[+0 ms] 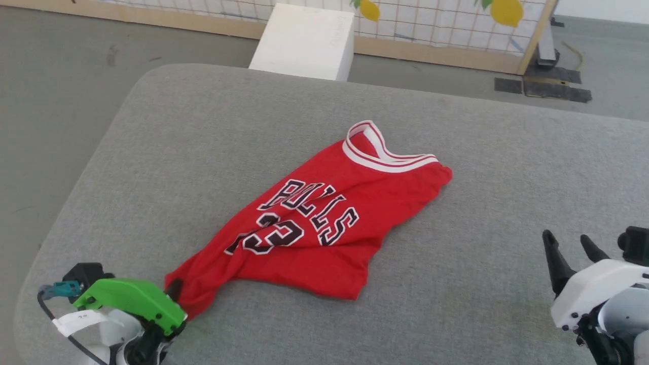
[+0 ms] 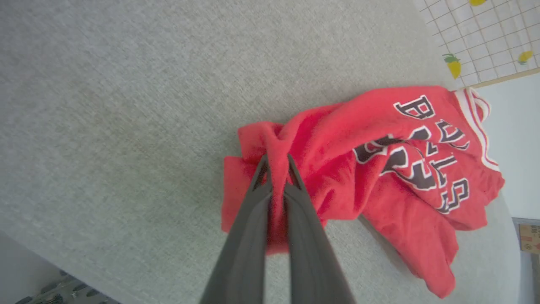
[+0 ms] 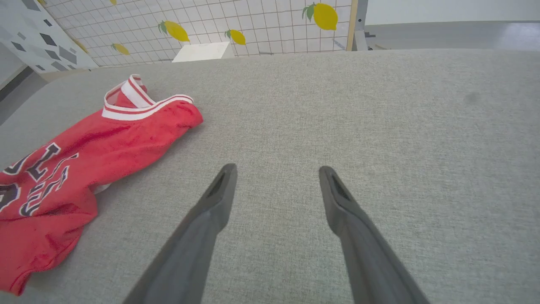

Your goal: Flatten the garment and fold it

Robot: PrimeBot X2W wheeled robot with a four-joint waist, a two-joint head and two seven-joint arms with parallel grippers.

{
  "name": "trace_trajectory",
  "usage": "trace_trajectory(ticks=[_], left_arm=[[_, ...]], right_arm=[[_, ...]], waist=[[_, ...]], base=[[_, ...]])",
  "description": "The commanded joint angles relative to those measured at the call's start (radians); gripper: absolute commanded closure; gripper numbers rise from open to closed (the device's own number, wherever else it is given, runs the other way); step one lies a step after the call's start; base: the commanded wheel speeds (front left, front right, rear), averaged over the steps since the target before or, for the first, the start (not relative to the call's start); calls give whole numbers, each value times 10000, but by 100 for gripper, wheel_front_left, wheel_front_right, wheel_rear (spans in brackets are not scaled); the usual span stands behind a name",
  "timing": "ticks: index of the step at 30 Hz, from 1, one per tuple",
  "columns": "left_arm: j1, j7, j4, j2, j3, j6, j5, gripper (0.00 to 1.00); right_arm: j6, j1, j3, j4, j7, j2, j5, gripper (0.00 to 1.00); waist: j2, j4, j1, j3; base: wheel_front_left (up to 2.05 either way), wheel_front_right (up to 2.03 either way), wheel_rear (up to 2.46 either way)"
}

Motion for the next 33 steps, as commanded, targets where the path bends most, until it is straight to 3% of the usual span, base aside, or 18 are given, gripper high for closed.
trace_trajectory(ticks=[1, 5, 9, 13, 15, 23, 33], left_arm=[[-96, -104, -307, -188, 101, -169, -321, 0], [-465, -1236, -1090, -170, 540, -540, -228, 0], [-902, -3559, -1645, 487, 403, -1379, 1393, 0], [-978, -6035, -1572, 628, 31, -2170, 2683, 0], [-935, -6722, -1383, 623, -246, -2410, 3204, 0], [-1187, -7182, -1014, 3, -631, -2756, 4239, 0], [-1549, -7190, -1140, -773, -265, -3178, 4524, 0]], right_arm=[[-13, -106, 70, 51, 27, -1, 8, 0], [-13, -224, 311, 99, 69, -1, -54, 0], [-13, -604, 654, 272, 189, -1, -115, 0], [-13, -1273, 1180, 718, 638, -1, -391, 0], [-13, -1767, 1540, 1047, 971, -1, -507, 0], [-13, -4225, 2957, 3034, 2114, -1, -1336, 0], [-13, -6180, 3531, 5403, 2574, -1, -2281, 0]], waist=[[0, 100, 0, -24], [0, 79, 0, 60], [0, -38, 0, 174], [0, -119, 0, 372], [0, -130, 0, 521], [0, 264, 0, 1340], [0, 987, 0, 2405]], base=[[0, 0, 0], [0, 0, 0], [0, 0, 0], [0, 0, 0], [0, 0, 0], [0, 0, 0], [0, 0, 0]])
